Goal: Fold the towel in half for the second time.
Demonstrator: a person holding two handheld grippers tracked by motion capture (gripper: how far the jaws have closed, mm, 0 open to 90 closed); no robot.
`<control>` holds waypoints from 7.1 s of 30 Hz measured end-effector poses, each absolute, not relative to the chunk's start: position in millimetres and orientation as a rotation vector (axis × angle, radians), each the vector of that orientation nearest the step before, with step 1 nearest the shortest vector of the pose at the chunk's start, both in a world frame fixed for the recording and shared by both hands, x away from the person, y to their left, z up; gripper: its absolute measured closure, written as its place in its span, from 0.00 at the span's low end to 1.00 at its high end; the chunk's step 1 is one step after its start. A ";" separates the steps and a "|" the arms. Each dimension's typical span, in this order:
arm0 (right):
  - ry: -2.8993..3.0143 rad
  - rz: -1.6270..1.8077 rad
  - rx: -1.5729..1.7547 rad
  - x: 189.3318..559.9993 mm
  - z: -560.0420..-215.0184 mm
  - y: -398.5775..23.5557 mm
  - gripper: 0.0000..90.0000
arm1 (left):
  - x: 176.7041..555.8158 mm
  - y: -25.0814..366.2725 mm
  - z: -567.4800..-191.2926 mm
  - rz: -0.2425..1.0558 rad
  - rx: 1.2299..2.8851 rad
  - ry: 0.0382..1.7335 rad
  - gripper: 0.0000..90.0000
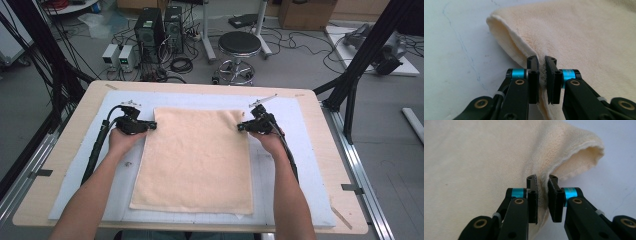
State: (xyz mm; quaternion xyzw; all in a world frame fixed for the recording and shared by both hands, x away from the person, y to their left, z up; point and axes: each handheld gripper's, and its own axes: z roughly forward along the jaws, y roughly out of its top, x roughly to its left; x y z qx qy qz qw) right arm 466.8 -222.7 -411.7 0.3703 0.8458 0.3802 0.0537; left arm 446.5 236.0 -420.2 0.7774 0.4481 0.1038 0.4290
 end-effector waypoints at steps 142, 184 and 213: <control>2.727 1.268 0.575 297.9 -403.9 -212.2 0.59 | 230.6 249.1 -399.9 0.093 2.166 0.428 0.95; 2.697 1.129 0.773 359.7 -424.2 -226.9 0.88 | 349.2 240.2 -431.6 0.293 2.117 0.878 0.88; 2.447 1.218 0.874 411.5 -383.2 -239.7 0.64 | 407.1 238.5 -397.9 0.464 1.989 0.974 0.61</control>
